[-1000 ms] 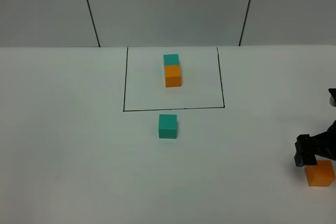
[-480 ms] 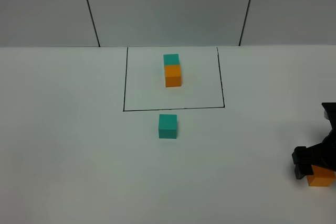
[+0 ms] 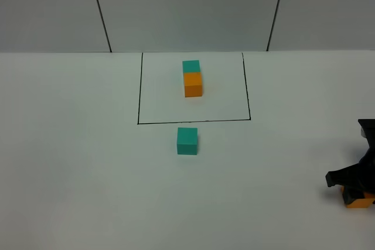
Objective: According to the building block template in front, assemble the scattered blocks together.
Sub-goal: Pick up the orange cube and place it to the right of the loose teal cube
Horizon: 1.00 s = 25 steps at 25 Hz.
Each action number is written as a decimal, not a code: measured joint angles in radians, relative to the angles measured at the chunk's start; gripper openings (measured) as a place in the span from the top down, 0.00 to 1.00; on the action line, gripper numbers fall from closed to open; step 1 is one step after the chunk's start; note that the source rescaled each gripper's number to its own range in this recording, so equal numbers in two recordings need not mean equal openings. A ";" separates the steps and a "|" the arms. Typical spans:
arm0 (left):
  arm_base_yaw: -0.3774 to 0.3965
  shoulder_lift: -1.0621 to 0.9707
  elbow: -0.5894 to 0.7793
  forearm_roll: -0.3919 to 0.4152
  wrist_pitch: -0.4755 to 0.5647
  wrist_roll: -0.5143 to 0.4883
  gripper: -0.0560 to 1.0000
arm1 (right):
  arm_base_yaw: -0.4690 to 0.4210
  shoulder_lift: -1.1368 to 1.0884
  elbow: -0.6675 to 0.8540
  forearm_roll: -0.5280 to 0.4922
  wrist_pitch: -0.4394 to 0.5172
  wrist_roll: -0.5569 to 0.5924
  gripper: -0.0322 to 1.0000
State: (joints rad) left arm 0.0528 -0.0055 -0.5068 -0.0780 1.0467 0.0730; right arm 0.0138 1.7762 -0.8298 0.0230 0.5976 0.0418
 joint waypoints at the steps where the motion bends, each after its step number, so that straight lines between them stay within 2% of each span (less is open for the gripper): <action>1: 0.000 0.000 0.000 0.000 0.000 0.000 0.31 | 0.000 0.000 -0.001 0.000 0.005 0.001 0.95; 5: 0.000 0.000 0.000 0.000 0.000 0.000 0.31 | 0.006 0.000 -0.043 -0.002 0.058 -0.031 0.95; 7: 0.000 0.000 0.000 0.000 0.000 0.000 0.31 | 0.032 0.000 -0.095 -0.016 0.104 -0.117 0.95; 9: 0.000 0.000 0.000 0.000 0.000 0.000 0.31 | 0.091 0.000 -0.162 -0.048 0.155 -0.253 0.95; 13: 0.000 0.000 0.000 0.000 0.000 0.000 0.31 | 0.217 0.009 -0.300 -0.087 0.228 -0.615 0.95; 15: 0.000 0.000 0.000 0.000 0.000 0.000 0.31 | 0.266 0.034 -0.382 -0.096 0.266 -0.739 0.95; 21: 0.000 0.000 0.000 0.000 0.000 0.000 0.31 | 0.384 0.235 -0.690 -0.100 0.458 -0.892 0.95; 25: 0.000 0.000 0.000 0.000 0.000 0.000 0.31 | 0.434 0.370 -0.881 -0.105 0.536 -0.942 0.95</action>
State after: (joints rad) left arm 0.0528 -0.0055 -0.5068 -0.0780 1.0467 0.0730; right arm 0.4473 2.1461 -1.7104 -0.0821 1.1332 -0.9004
